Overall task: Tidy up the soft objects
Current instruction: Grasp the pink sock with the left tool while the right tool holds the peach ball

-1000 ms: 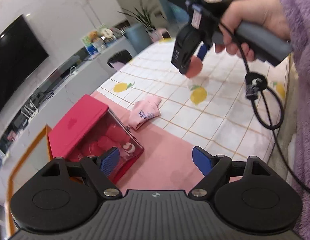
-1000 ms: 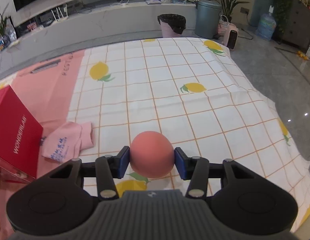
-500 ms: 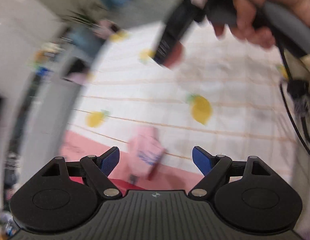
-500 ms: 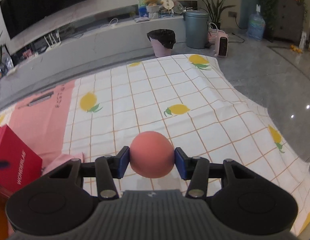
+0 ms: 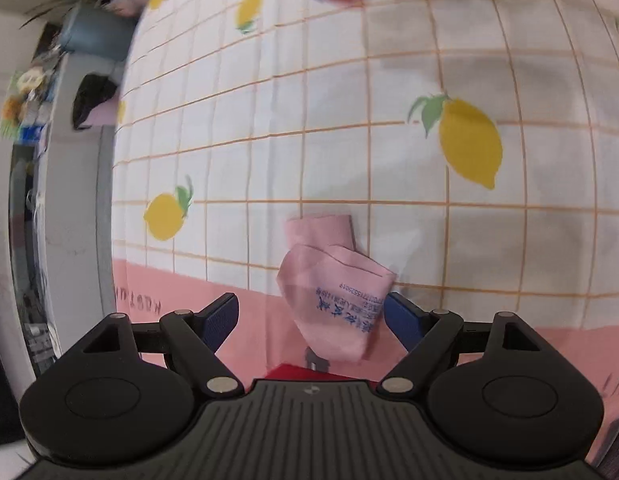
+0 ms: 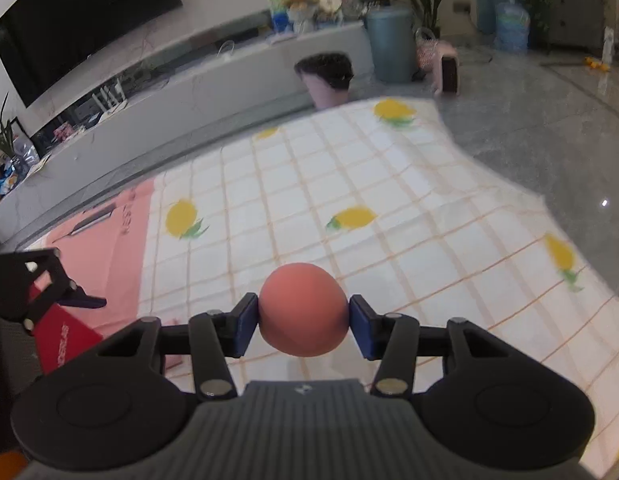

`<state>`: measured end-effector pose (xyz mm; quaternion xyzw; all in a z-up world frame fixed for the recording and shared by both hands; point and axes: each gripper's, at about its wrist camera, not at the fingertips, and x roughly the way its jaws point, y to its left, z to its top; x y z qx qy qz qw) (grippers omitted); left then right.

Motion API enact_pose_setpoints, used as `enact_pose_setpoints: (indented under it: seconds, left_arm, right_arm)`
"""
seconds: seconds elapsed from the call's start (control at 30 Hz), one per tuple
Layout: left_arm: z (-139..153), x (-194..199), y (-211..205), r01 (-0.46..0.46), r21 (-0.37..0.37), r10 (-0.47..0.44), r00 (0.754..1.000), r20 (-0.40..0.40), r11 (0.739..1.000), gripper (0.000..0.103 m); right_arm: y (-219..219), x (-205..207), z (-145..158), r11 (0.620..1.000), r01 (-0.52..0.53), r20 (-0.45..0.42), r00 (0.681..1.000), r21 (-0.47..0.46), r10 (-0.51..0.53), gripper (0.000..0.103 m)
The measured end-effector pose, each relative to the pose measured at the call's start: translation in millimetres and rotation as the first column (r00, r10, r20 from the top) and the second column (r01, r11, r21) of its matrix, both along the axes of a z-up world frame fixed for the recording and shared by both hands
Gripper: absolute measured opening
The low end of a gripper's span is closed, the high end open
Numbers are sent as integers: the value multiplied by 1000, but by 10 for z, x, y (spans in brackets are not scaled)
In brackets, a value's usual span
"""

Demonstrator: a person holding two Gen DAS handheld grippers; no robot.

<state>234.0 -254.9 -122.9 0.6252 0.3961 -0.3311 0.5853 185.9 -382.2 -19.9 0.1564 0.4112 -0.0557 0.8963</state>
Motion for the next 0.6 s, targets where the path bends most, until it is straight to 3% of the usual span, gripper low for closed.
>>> enact_pose_setpoints:
  seconds: [0.13, 0.23, 0.4, 0.6]
  left_arm:
    - [-181, 30, -48, 54, 92, -42, 991, -128, 994, 97]
    - [-233, 52, -77, 128, 91, -114, 983, -145, 988, 103]
    - [-276, 383, -116, 12, 98, 16, 961, -275, 995, 103]
    - [-370, 631, -68, -13, 94, 47, 926, -375, 995, 103]
  right_arm:
    - [-126, -68, 78, 1000, 20, 30, 999, 1, -20, 51]
    - [-157, -67, 21, 1000, 15, -2, 1000, 10, -15, 51]
    - [-36, -76, -16, 994, -23, -56, 998, -104, 17, 51]
    - [-60, -156, 74, 997, -39, -22, 999, -65, 38, 51]
